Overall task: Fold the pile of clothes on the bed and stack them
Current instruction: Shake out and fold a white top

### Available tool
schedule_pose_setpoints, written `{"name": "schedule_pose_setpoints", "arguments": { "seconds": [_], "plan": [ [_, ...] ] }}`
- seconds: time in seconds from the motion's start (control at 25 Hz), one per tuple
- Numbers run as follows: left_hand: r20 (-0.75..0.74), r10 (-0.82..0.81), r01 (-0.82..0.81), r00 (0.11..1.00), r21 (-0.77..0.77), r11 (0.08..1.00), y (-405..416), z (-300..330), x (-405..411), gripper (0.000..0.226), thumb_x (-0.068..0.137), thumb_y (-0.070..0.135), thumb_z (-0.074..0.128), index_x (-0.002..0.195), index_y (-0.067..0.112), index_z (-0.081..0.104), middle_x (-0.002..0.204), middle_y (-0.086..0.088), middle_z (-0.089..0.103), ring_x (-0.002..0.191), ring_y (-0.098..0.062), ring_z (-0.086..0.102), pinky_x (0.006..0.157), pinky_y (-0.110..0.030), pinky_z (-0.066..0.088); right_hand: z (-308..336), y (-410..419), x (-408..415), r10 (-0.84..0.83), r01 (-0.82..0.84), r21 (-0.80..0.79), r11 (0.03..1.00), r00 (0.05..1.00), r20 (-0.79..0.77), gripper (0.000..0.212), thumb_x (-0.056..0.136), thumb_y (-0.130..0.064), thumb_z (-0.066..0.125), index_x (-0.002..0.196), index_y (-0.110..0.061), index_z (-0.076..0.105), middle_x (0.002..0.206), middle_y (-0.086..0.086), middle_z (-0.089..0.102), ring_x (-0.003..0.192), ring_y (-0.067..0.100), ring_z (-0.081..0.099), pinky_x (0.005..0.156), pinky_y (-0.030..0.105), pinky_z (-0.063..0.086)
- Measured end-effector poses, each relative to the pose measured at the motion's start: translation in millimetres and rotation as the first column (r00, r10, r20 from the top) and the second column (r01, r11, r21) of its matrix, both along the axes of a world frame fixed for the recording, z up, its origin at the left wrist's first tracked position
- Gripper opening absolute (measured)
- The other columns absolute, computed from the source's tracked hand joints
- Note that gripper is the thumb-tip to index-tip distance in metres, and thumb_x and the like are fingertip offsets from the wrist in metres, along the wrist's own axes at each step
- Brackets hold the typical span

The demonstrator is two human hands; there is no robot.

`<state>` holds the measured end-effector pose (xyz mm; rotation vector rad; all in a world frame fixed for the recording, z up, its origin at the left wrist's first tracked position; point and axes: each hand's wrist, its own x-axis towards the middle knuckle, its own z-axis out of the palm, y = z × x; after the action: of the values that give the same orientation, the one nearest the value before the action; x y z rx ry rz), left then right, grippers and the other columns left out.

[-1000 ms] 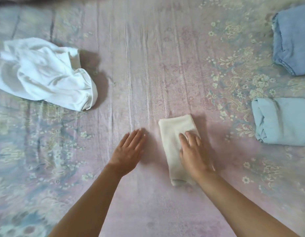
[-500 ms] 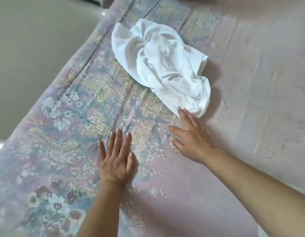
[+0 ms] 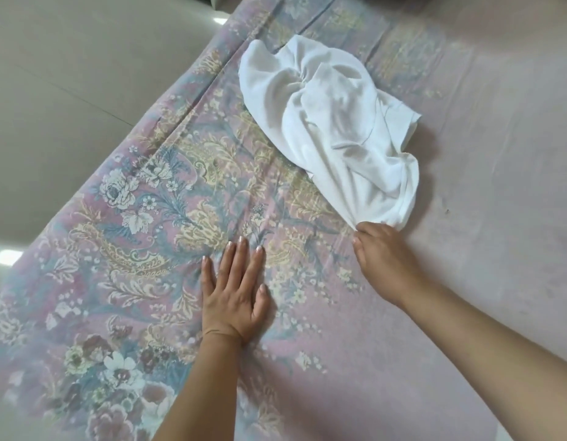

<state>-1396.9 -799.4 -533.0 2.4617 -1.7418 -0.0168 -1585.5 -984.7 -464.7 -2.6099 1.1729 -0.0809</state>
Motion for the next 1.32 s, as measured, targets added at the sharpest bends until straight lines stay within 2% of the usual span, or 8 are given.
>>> {"name": "schedule_pose_setpoints", "arguments": {
  "seconds": [0.2, 0.28, 0.44, 0.6, 0.8, 1.0, 1.12, 1.32],
  "plan": [
    [-0.146, 0.087, -0.075, 0.986, 0.082, 0.994, -3, 18, -8, 0.067, 0.088, 0.045, 0.021, 0.151, 0.021, 0.013, 0.158, -0.003, 0.015, 0.146, -0.018, 0.011, 0.117, -0.044, -0.006, 35, 71, -39, 0.032, -0.007, 0.464, 0.886, 0.998, -0.045, 0.036, 0.102, -0.022, 0.031, 0.098, -0.005, 0.063, 0.109, 0.009, 0.061, 0.107, 0.03, 0.053, 0.101, 0.036, 0.033],
    [-0.271, 0.127, -0.117, 0.954, 0.054, 0.992, 8, 33, -27, 0.071, 0.089, 0.046, 0.024, 0.151, 0.014, 0.013, 0.157, -0.008, 0.018, 0.146, -0.024, 0.015, 0.117, -0.04, -0.004, 57, 119, -65, 0.163, -0.102, 0.538, 0.837, 0.984, -0.066, 0.067, 0.099, -0.043, 0.007, 0.101, -0.008, 0.064, 0.113, 0.006, 0.06, 0.109, 0.028, 0.053, 0.096, 0.037, 0.038],
    [-0.201, -0.244, 0.233, 0.949, -0.077, 0.969, 51, 64, -75, 0.074, 0.082, 0.031, 0.054, 0.148, 0.011, 0.026, 0.151, -0.019, 0.03, 0.14, -0.033, 0.026, 0.113, -0.05, 0.018, 83, 187, -118, 0.403, -0.129, 0.76, 0.636, 0.896, -0.185, 0.109, 0.062, -0.066, -0.015, 0.111, -0.008, 0.063, 0.117, 0.004, 0.057, 0.11, 0.022, 0.048, 0.097, 0.03, 0.034],
    [-0.22, -0.464, 0.468, 0.858, -0.038, 0.883, 85, 83, -123, 0.095, 0.067, 0.021, 0.068, 0.15, 0.019, 0.022, 0.154, -0.015, 0.027, 0.141, -0.032, 0.025, 0.111, -0.05, 0.021, 108, 199, -141, -0.195, 0.147, 0.882, 0.447, 0.979, -0.064, 0.033, 0.1, -0.031, 0.043, 0.082, -0.011, 0.062, 0.086, -0.003, 0.057, 0.085, 0.005, 0.055, 0.082, 0.017, 0.041],
    [-0.353, -0.36, 0.326, 0.864, -0.153, 0.933, 57, 151, -135, 0.08, 0.079, 0.039, 0.057, 0.148, 0.016, 0.024, 0.151, -0.011, 0.035, 0.14, -0.028, 0.029, 0.112, -0.049, 0.024, 193, 134, -128, -0.511, 0.146, 0.93, 0.338, 0.858, 0.051, 0.028, 0.1, -0.017, 0.045, 0.102, -0.006, 0.07, 0.098, -0.005, 0.07, 0.09, 0.0, 0.063, 0.082, 0.006, 0.042],
    [-0.574, -0.334, 0.218, 0.748, -0.262, 0.94, 1, 276, -126, 0.056, 0.079, 0.043, 0.066, 0.118, 0.004, 0.057, 0.101, -0.008, 0.066, 0.096, -0.024, 0.06, 0.089, -0.025, 0.042, 311, 83, -99, -0.658, -0.065, 0.952, 0.299, 0.708, 0.255, 0.027, 0.099, -0.01, 0.044, 0.091, 0.002, 0.066, 0.094, 0.009, 0.068, 0.086, 0.013, 0.064, 0.085, 0.015, 0.051],
    [-0.687, -0.232, 0.037, 0.689, -0.286, 0.957, -39, 379, -113, 0.008, 0.091, 0.01, 0.061, 0.092, 0.002, 0.064, 0.083, -0.003, 0.058, 0.077, -0.02, 0.054, 0.069, -0.021, 0.036, 402, 54, -92, -0.685, -0.225, 0.922, 0.314, 0.619, 0.385, 0.023, 0.097, -0.004, 0.045, 0.094, 0.008, 0.065, 0.095, 0.013, 0.068, 0.089, 0.018, 0.064, 0.094, 0.025, 0.049],
    [-0.688, -0.32, -0.1, 0.652, -0.496, 0.863, -74, 547, -97, 0.012, 0.097, 0.009, 0.05, 0.086, 0.005, 0.055, 0.07, 0.004, 0.048, 0.063, -0.006, 0.041, 0.061, -0.019, 0.036, 551, 22, -99, -0.63, -0.316, 0.799, 0.511, 0.495, 0.598, 0.023, 0.097, -0.006, 0.046, 0.092, 0.007, 0.065, 0.084, 0.009, 0.071, 0.08, 0.015, 0.064, 0.083, 0.025, 0.053]
  ]
}}
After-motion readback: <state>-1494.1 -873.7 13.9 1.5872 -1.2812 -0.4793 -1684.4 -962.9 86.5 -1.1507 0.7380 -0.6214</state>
